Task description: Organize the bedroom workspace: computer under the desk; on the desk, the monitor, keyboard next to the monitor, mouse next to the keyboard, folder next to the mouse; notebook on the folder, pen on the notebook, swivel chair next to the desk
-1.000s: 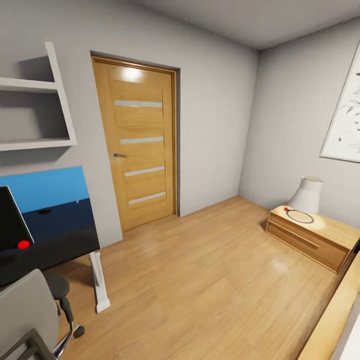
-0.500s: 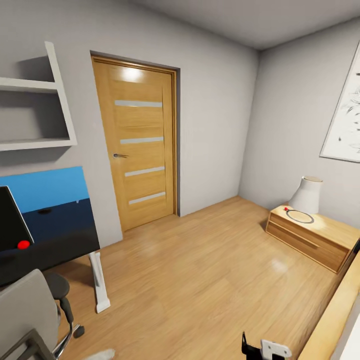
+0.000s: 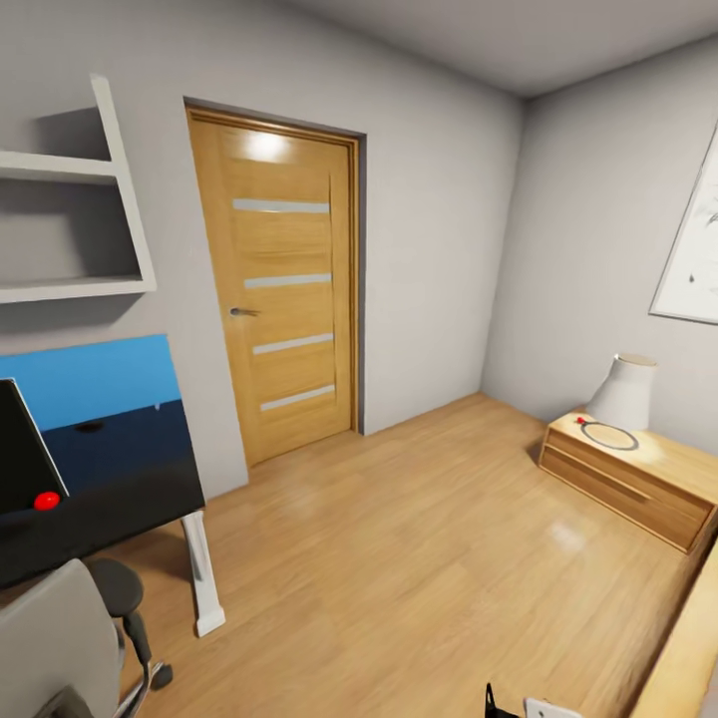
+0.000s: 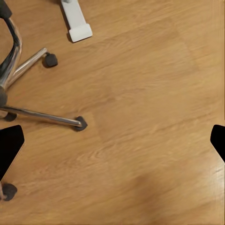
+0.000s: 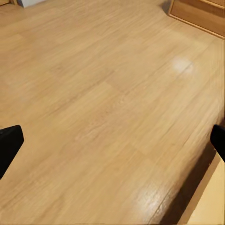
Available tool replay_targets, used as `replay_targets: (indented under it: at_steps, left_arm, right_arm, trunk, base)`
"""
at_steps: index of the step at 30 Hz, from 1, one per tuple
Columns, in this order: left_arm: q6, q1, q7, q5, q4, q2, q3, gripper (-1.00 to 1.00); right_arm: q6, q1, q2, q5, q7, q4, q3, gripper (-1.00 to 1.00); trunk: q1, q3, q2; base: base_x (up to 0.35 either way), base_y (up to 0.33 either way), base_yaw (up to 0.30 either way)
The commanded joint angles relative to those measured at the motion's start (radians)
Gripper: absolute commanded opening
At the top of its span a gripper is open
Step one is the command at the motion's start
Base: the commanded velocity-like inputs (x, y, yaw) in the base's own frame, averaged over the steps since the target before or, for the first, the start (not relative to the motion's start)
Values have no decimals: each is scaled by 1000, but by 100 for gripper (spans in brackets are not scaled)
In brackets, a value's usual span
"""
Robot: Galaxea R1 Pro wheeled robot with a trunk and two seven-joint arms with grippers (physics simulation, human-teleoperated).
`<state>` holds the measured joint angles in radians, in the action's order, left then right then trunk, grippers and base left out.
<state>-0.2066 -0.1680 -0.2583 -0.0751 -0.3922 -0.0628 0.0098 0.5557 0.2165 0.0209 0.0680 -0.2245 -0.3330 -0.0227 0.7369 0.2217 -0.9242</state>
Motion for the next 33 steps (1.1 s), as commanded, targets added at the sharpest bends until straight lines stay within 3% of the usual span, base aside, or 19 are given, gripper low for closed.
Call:
replay_targets:
  at_steps: [1,14,33]
  left_arm:
    - [-5,-1,0,-8,1,0,-1,100]
    - [-15,-1,-3,-9,3,-1,-4,100]
    - [-14,-1,-3,-10,3,-2,-4,100]
  right_arm:
    - [9,1,1,7,4,1,-2,100]
    - [23,0,-1,6,4,3,-2,100]
    - [21,0,-1,6,4,6,1,100]
  trunk:
    - [1,1,-1]
    - [1,1,-1]
    - [1,1,-1]
  base:
    - [279,175,0]
    - [109,43,-130]
    - [315,78,-17]
